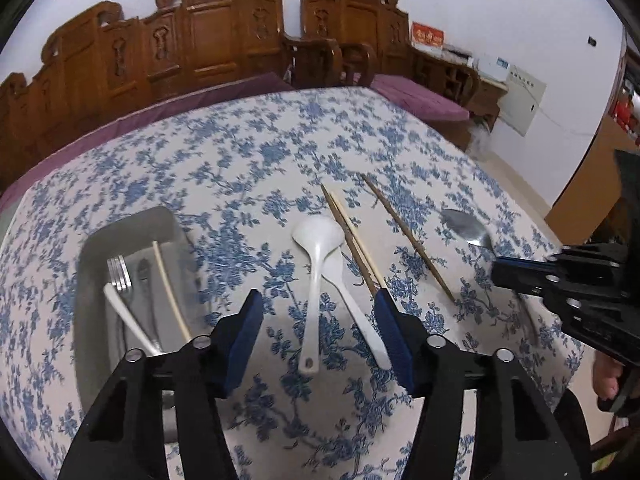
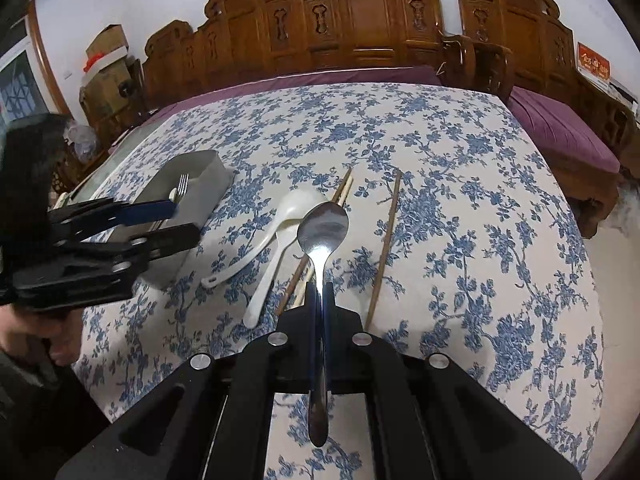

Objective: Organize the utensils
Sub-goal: 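Grasp the white plastic ladle with the left tool while the right tool holds the steel spoon, then carry the white ladle into the grey tray and open the left tool while right holds spoon, then lower the steel spoon into the tray and open the right tool, then reach the right tool to the wooden chopsticks and grasp one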

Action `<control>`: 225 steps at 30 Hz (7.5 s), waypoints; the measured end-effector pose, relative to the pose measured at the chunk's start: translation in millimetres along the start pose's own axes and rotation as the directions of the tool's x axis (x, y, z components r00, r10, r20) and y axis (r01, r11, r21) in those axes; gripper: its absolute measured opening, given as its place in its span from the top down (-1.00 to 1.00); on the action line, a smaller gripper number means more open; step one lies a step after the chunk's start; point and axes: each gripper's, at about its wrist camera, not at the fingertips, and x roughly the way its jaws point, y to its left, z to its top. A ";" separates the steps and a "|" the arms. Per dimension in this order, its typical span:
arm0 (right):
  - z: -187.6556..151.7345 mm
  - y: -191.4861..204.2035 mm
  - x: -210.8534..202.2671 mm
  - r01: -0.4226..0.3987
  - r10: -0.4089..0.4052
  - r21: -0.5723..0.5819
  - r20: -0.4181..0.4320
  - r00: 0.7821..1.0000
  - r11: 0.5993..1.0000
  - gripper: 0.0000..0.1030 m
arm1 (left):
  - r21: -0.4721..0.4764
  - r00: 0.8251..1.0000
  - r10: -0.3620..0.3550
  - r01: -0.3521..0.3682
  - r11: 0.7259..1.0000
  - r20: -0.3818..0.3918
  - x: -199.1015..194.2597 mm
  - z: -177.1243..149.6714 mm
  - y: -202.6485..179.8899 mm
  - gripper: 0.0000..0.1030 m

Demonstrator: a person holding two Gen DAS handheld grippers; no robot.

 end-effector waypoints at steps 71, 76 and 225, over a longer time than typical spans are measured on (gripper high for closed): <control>61.5 106.4 22.7 -0.100 0.102 -0.084 0.017 0.995 0.991 0.92 | -0.151 0.995 0.071 -0.060 0.987 0.070 -51.0 5.2 98.9 0.85; 67.4 120.0 34.9 -0.103 0.103 -0.100 -0.001 0.995 0.990 0.92 | -0.190 0.995 0.073 -0.059 0.980 0.065 -44.2 -6.5 120.2 0.85; 39.5 -33.7 120.6 0.201 -0.209 -0.063 -0.197 0.958 0.978 0.86 | -0.030 0.996 0.082 -0.081 0.996 0.036 -24.5 -38.2 30.3 -0.26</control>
